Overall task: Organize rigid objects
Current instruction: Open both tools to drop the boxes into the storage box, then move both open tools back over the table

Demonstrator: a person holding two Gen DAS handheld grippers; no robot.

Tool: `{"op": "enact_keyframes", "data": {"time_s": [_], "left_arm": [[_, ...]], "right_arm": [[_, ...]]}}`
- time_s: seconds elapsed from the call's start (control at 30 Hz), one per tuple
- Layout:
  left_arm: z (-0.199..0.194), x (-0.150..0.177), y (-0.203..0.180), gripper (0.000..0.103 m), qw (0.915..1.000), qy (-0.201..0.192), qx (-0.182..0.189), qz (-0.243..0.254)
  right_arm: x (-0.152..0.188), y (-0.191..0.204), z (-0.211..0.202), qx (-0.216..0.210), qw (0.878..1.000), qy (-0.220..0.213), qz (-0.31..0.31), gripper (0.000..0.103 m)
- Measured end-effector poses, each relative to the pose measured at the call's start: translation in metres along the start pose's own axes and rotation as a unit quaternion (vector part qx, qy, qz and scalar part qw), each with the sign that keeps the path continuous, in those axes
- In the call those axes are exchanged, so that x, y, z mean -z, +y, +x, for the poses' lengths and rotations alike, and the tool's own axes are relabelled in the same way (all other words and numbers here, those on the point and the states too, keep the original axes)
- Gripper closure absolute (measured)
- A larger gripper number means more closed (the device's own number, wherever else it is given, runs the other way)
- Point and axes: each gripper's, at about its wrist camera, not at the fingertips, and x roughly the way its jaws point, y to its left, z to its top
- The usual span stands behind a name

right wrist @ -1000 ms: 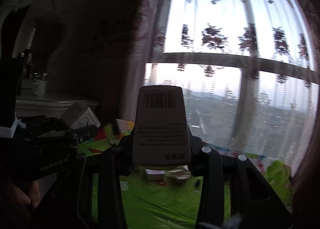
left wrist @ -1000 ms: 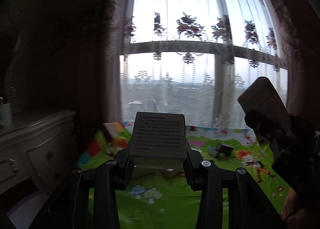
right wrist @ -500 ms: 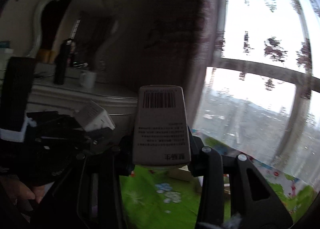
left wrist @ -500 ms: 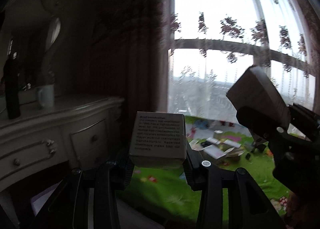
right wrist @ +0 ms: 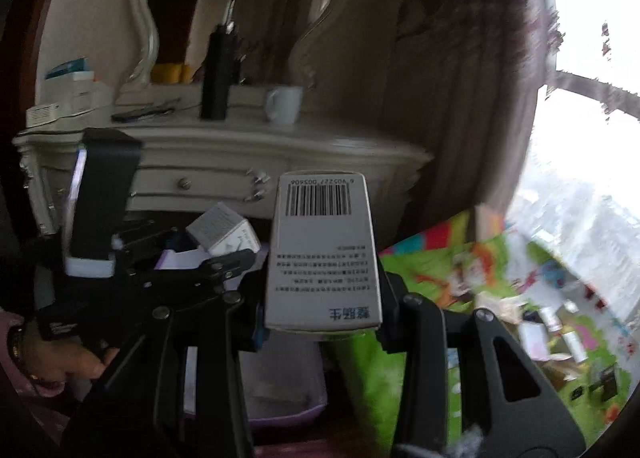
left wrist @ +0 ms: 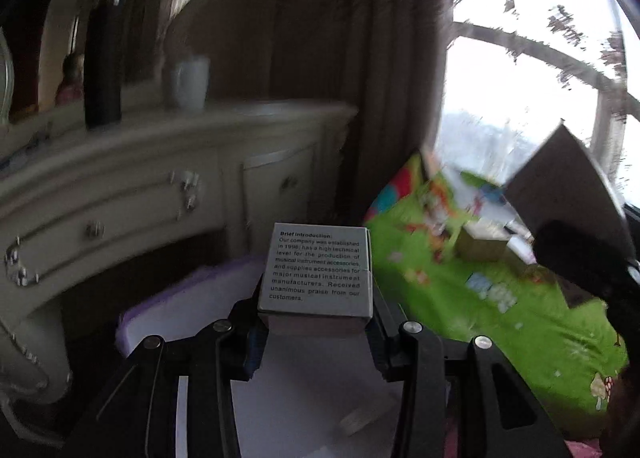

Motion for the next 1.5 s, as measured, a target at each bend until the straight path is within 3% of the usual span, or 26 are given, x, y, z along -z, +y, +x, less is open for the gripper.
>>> {"op": "enact_keyframes", "data": {"time_s": [0.27, 0.4, 0.53, 0.6, 0.67, 0.8, 0.9, 1.03, 1.23, 1.33, 1.5], "left_arm": [[0.038, 0.034, 0.04, 0.06, 0.9912, 0.12, -0.011, -0.054], [0.047, 0.045, 0.053, 0.06, 0.9852, 0.153, -0.031, -0.07], [0.054, 0.053, 0.072, 0.058, 0.9771, 0.18, -0.07, -0.09], [0.059, 0.057, 0.079, 0.036, 0.9701, 0.201, -0.099, -0.094], [0.065, 0.059, 0.084, 0.023, 0.9631, 0.219, -0.121, -0.1], [0.067, 0.061, 0.081, 0.022, 0.9589, 0.232, -0.125, -0.105], [0.067, 0.059, 0.067, 0.022, 0.9617, 0.23, -0.123, -0.085], [0.068, 0.056, 0.043, 0.022, 0.9665, 0.226, -0.107, -0.057], [0.07, 0.055, -0.019, 0.019, 0.9749, 0.22, -0.032, 0.006], [0.072, 0.059, -0.069, 0.019, 0.9721, 0.226, 0.023, 0.06], [0.085, 0.058, -0.17, 0.019, 0.9558, 0.216, 0.115, 0.163]], "right_arm": [[0.02, 0.023, 0.05, -0.06, 0.992, 0.108, 0.005, 0.059], [0.037, 0.037, 0.08, -0.092, 0.981, 0.168, -0.008, 0.059], [0.05, 0.053, 0.098, -0.123, 0.972, 0.198, -0.019, 0.059], [0.054, 0.057, 0.101, -0.146, 0.968, 0.204, -0.019, 0.058], [0.058, 0.059, 0.102, -0.157, 0.966, 0.207, -0.015, 0.04], [0.057, 0.043, 0.091, -0.146, 0.971, 0.19, 0.004, 0.033], [0.056, 0.018, 0.078, -0.116, 0.977, 0.179, 0.023, 0.032], [0.065, -0.028, 0.056, -0.029, 0.984, 0.171, 0.043, 0.026], [0.111, -0.119, 0.012, 0.112, 0.97, 0.187, 0.11, 0.019], [0.153, -0.177, -0.015, 0.19, 0.942, 0.215, 0.176, 0.019], [0.215, -0.278, -0.06, 0.271, 0.883, 0.227, 0.31, 0.019]]}}
